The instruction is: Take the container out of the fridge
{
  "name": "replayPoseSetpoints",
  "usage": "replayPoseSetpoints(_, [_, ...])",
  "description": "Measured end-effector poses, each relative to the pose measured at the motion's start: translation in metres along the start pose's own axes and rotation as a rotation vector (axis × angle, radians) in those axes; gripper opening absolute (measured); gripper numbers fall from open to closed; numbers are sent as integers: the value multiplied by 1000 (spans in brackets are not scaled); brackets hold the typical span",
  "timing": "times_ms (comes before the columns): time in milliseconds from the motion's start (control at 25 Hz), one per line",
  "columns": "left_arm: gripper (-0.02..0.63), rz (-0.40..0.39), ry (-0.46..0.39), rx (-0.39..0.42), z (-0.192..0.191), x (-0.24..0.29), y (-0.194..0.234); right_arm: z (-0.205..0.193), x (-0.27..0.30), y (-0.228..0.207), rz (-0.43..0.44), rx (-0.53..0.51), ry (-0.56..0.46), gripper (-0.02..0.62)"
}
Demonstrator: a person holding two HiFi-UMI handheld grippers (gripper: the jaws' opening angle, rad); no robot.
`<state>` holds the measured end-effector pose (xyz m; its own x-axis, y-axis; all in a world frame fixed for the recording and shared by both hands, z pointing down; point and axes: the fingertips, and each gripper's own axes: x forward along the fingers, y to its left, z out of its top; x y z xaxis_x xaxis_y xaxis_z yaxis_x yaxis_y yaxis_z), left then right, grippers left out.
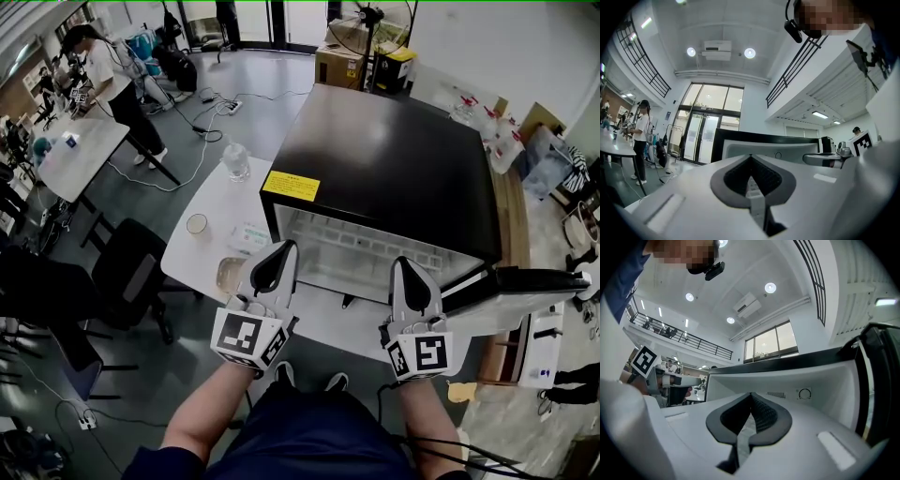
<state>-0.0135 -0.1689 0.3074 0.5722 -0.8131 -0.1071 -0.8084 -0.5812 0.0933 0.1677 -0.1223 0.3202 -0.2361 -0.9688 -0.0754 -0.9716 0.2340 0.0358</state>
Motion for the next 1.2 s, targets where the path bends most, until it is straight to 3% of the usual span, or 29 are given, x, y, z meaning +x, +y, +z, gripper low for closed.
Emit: replayPoseSetpoints(1200, [3, -13, 13, -24, -5, -5, 11, -8, 7, 9, -3, 23, 10, 5])
